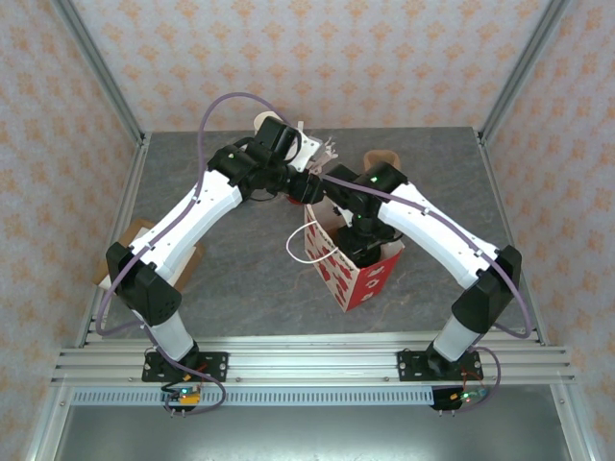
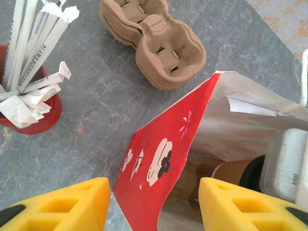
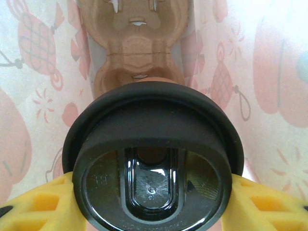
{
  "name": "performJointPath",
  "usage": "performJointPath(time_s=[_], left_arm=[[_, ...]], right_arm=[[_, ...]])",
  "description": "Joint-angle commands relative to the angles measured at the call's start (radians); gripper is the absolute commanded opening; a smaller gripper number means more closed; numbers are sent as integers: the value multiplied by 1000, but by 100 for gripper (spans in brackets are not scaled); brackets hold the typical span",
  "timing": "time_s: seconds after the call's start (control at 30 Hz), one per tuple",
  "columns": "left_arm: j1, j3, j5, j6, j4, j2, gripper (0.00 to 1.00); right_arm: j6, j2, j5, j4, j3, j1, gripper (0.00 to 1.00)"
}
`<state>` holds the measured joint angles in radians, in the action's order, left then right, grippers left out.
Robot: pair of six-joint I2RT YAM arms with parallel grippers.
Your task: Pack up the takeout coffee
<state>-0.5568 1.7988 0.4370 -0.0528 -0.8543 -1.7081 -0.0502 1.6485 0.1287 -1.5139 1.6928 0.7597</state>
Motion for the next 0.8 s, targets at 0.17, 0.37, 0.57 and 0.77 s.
performJointPath(time_s=[0.17, 0.37, 0.57, 0.77], left_arm=[[-6, 17, -13, 3, 7, 22, 53], [-5, 16, -12, 4, 7, 23, 53], [-6, 15, -10, 2, 8, 23, 53], [-5, 15, -9, 2, 9, 22, 53]], right_arm=[[9, -35, 35, 41, -46, -15, 49], [15, -48, 54, 50, -57, -20, 49], [17, -58, 49, 51, -71, -26, 49], [21, -59, 46, 58, -88, -31, 48]])
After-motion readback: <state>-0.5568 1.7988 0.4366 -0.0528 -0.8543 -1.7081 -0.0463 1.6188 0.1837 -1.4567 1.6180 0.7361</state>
